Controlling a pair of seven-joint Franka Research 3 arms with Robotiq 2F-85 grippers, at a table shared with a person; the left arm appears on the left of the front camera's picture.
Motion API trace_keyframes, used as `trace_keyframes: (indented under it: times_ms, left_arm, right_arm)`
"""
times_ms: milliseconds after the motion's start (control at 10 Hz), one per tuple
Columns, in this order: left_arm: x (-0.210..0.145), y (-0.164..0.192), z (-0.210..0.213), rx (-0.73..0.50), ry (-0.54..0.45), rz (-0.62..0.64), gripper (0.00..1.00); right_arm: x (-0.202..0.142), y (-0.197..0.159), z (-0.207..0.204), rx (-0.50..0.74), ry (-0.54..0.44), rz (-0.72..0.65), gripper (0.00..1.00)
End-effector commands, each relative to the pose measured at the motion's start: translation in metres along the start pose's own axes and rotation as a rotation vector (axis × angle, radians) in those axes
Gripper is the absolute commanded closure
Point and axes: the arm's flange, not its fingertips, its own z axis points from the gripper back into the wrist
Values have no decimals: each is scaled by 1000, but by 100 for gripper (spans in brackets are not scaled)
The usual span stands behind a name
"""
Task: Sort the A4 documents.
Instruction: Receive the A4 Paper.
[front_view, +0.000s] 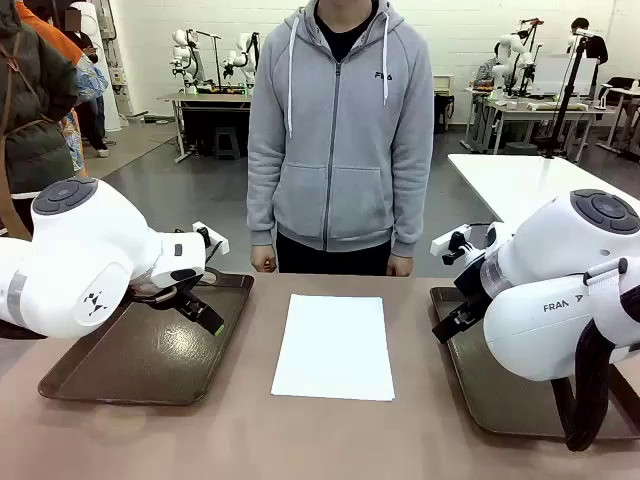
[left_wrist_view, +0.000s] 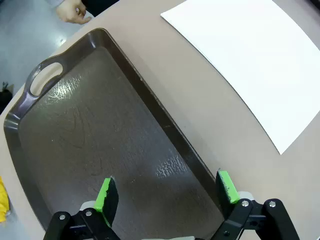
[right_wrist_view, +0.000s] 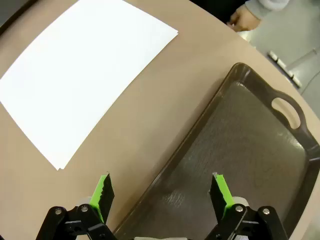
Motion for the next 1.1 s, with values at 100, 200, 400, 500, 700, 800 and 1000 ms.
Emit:
trace_keyframes:
  times_ms: [100, 200, 400, 500, 700, 800, 1000]
  left_arm:
    - [0, 0, 0, 0, 0, 0, 0]
    - [0, 0, 0, 0, 0, 0, 0]
    - [0, 0, 0, 0, 0, 0, 0]
    - [0, 0, 0, 0, 0, 0, 0]
    - [0, 0, 0, 0, 0, 0, 0]
    - [0, 0, 0, 0, 0, 0, 0]
    - [0, 0, 0, 0, 0, 0, 0]
  right_arm:
    - [0, 0, 0, 0, 0, 0, 0]
    - [0, 0, 0, 0, 0, 0, 0]
    - [0, 0, 0, 0, 0, 0, 0]
    - [0, 0, 0, 0, 0, 0, 0]
    - [0, 0, 0, 0, 0, 0, 0]
    - [0, 0, 0, 0, 0, 0, 0]
    - [0, 0, 0, 0, 0, 0, 0]
